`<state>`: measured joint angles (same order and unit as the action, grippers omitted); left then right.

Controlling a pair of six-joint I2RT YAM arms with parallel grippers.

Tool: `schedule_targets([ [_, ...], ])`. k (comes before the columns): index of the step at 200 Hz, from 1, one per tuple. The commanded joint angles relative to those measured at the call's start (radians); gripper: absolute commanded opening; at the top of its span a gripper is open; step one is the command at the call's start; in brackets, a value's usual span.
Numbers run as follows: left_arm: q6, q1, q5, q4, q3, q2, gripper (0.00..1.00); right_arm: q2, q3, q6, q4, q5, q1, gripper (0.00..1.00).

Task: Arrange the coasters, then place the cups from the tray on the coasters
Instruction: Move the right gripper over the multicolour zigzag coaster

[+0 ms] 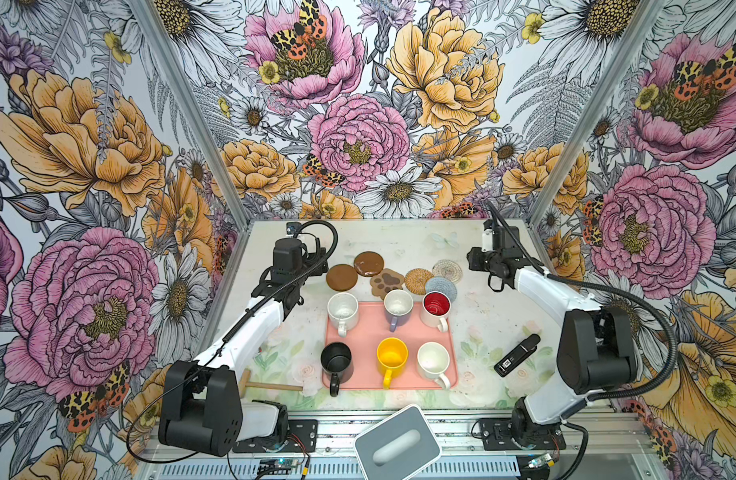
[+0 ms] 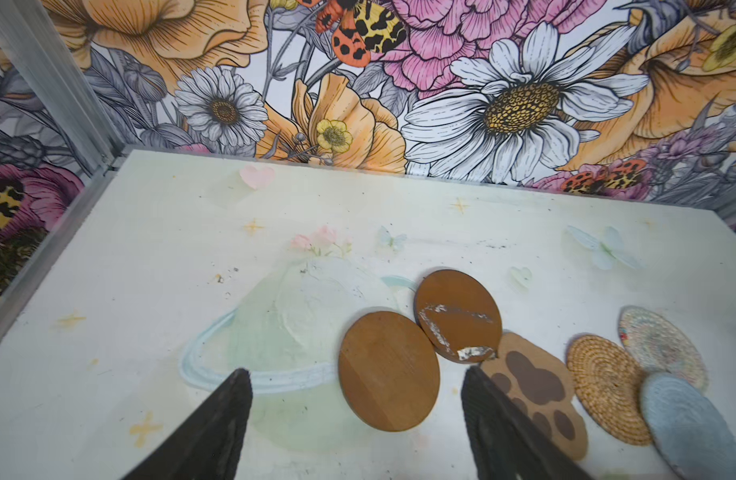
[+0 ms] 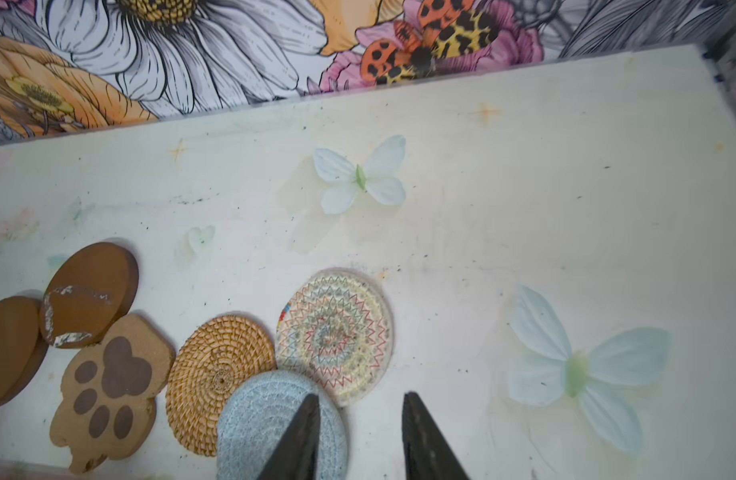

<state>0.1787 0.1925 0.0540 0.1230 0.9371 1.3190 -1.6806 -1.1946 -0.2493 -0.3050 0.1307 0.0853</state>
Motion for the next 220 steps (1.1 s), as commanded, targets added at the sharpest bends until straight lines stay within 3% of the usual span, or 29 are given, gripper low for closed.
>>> schedule_targets([
  [1,0.076,0.008,-0.152,0.125,0.034,-0.021,0.78,-0.098,-0.115,-0.056,-0.128,0.087,0.012,0.34],
  [30,0.113,0.017,-0.219,0.125,0.037,-0.036,0.77,-0.238,-0.227,-0.084,-0.184,0.139,0.017,0.27],
  [55,0.127,0.03,-0.22,0.124,0.037,-0.053,0.77,-0.326,-0.296,-0.097,-0.227,0.145,0.021,0.17],
  [80,0.132,0.039,-0.217,0.132,0.035,-0.069,0.77,-0.376,-0.321,-0.109,-0.236,0.149,0.022,0.13],
  [220,0.122,0.06,-0.171,0.185,0.006,-0.148,0.78,-0.572,-0.534,-0.144,-0.476,-0.005,-0.023,0.09],
])
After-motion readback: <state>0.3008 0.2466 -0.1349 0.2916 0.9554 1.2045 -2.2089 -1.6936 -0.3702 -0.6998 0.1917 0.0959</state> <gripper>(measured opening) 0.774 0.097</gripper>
